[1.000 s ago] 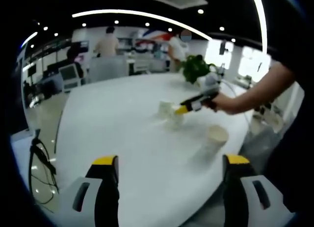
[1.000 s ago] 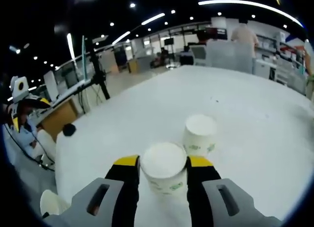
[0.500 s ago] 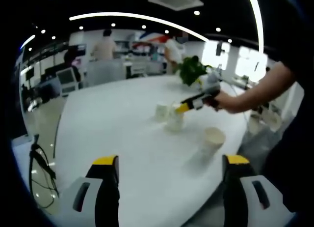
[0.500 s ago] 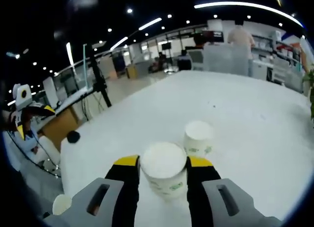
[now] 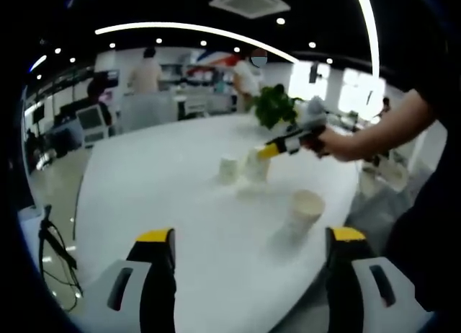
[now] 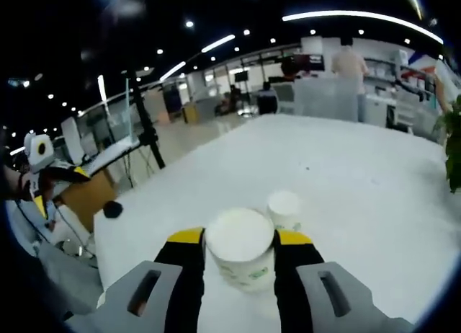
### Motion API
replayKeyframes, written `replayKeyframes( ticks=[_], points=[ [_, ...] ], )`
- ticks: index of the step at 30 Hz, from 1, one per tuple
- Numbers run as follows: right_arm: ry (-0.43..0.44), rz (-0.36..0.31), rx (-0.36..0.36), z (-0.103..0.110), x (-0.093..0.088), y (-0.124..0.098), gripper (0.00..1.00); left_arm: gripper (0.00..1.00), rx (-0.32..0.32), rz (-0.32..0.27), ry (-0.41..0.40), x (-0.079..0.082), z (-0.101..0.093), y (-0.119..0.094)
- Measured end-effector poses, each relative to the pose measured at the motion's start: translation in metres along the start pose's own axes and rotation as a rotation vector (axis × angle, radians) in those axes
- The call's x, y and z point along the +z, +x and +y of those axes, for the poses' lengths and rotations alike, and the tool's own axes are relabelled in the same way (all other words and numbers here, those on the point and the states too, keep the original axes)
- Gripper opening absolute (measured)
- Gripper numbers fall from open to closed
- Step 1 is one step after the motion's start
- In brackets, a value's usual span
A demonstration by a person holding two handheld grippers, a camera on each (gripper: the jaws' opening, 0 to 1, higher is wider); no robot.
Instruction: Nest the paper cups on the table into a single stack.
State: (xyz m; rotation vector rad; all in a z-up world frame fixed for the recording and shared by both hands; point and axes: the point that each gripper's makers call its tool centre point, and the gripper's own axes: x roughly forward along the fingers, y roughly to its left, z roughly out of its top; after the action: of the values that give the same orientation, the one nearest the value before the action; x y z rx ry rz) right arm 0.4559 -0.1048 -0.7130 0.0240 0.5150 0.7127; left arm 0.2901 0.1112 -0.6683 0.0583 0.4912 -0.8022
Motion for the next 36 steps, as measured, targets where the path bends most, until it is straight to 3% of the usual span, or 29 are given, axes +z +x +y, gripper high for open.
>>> replayKeyframes(
  ticks=[22,27,36],
  points=[
    [0.038,-0.129,0.028,0.029,0.045,-0.053,0.33,0.84,-0.04,-0.007,0.012,-0.002,-0.007,0.014],
    [0.083,-0.169,0.044,0.038,0.057,-0.067,0.33,0.84,-0.041,-0.008,0.012,-0.002,-0.007,0.014],
    [0.11,-0.187,0.055,0.044,0.057,-0.083,0.33,0.84,-0.057,-0.019,0.011,0.003,-0.012,0.015]
  ],
)
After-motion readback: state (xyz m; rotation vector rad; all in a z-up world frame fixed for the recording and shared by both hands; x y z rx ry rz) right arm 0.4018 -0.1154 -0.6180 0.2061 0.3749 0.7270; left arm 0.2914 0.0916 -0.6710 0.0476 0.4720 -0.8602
